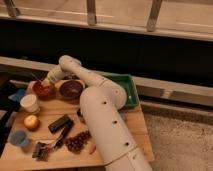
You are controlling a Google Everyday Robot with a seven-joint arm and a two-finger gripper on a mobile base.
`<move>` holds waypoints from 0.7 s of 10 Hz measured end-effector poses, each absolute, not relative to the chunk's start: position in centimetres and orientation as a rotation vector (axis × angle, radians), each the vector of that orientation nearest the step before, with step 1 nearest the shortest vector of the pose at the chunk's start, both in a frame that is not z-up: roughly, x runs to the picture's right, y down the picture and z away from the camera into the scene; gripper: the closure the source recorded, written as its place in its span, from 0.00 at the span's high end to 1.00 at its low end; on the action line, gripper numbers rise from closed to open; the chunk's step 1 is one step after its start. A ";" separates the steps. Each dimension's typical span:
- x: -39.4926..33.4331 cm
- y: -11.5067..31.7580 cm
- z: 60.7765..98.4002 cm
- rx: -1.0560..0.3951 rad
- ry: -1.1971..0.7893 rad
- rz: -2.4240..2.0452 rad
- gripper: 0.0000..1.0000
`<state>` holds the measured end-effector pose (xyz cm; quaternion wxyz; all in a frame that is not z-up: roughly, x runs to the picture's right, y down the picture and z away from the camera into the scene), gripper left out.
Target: Place fork in red bowl
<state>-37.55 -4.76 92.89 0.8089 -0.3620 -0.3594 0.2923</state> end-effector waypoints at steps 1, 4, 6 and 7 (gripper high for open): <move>-37.5 -4.6 93.0 -0.779 -0.768 0.627 0.79; -37.8 -4.3 93.1 -0.791 -0.768 0.623 0.79; -37.7 -4.3 93.1 -0.787 -0.768 0.621 0.79; -37.6 -4.4 92.9 -0.780 -0.770 0.618 0.79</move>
